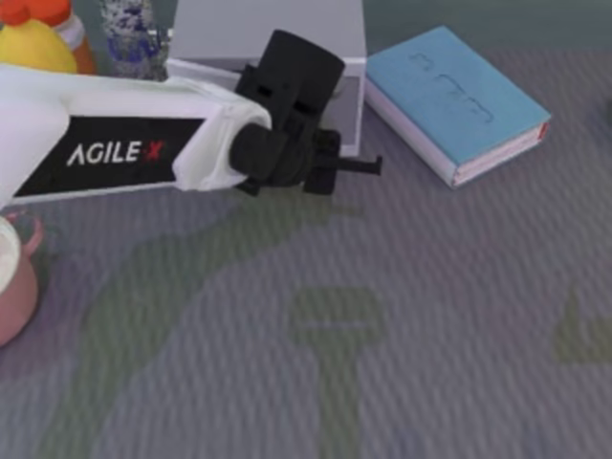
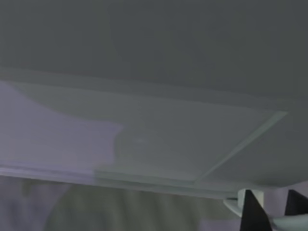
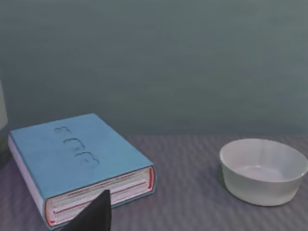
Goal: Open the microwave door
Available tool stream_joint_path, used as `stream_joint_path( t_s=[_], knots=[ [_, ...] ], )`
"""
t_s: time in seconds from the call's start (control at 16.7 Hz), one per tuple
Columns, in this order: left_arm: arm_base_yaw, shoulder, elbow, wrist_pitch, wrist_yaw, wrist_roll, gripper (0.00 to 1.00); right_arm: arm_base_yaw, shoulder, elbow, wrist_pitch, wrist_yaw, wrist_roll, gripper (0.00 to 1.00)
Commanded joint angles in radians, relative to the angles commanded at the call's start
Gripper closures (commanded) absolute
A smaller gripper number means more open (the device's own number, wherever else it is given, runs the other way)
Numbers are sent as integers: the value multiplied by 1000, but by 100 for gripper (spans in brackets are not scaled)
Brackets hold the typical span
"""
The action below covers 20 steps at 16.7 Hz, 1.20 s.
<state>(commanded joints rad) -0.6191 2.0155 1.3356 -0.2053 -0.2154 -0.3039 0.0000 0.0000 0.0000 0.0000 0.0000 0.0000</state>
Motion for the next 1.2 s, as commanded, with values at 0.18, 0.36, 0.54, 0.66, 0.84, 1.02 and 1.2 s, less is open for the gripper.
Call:
stream_joint_path(
  t_s=[0.18, 0.36, 0.54, 0.66, 0.84, 1.02, 1.2],
  knots=[
    [9, -19, -28, 16, 18, 29, 100, 0, 0, 0, 0, 0, 0, 0],
    [12, -24, -37, 20, 24, 37, 100, 0, 0, 0, 0, 0, 0, 0],
    [12, -24, -37, 20, 24, 37, 100, 0, 0, 0, 0, 0, 0, 0],
    [12, -24, -37, 20, 24, 37, 100, 0, 0, 0, 0, 0, 0, 0],
    [12, -24, -37, 20, 24, 37, 100, 0, 0, 0, 0, 0, 0, 0],
    [12, -24, -37, 20, 24, 37, 100, 0, 0, 0, 0, 0, 0, 0],
    [12, -24, -37, 20, 24, 37, 100, 0, 0, 0, 0, 0, 0, 0]
  ],
)
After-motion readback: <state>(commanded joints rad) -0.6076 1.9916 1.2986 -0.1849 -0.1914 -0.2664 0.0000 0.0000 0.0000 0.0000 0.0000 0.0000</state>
